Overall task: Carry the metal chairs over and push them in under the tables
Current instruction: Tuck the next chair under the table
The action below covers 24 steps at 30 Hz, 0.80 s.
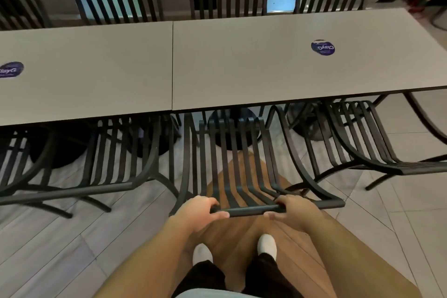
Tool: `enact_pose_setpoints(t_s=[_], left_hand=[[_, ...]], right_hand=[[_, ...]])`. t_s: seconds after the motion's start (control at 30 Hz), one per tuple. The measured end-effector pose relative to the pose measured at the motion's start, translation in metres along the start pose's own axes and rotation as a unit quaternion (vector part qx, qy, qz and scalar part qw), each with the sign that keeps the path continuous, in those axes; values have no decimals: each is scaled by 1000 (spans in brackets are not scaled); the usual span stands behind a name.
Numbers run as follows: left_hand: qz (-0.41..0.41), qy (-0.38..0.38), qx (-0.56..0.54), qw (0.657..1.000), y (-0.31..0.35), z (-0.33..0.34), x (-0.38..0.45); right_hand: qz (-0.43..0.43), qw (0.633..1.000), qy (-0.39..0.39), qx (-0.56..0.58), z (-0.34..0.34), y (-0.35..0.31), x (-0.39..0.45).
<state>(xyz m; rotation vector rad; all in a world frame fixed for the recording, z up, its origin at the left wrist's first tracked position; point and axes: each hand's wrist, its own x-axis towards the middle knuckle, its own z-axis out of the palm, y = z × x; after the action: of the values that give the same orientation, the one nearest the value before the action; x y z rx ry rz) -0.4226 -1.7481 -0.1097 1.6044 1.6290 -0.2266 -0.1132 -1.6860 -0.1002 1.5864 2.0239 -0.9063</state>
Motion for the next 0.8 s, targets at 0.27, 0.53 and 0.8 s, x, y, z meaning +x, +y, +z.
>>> enact_pose_setpoints(t_s=[0.27,0.53,0.8], left_hand=[[-104,41,105,988,20,27,10],[-150,31,149,977,39,27,32],[-131,52,159,977,66,14,70]], right_hand=[[-99,990,-6,-104,4,21,31],[-137,985,14,-102,-6,48,45],[-129,986,27,-102,-39,77,69]])
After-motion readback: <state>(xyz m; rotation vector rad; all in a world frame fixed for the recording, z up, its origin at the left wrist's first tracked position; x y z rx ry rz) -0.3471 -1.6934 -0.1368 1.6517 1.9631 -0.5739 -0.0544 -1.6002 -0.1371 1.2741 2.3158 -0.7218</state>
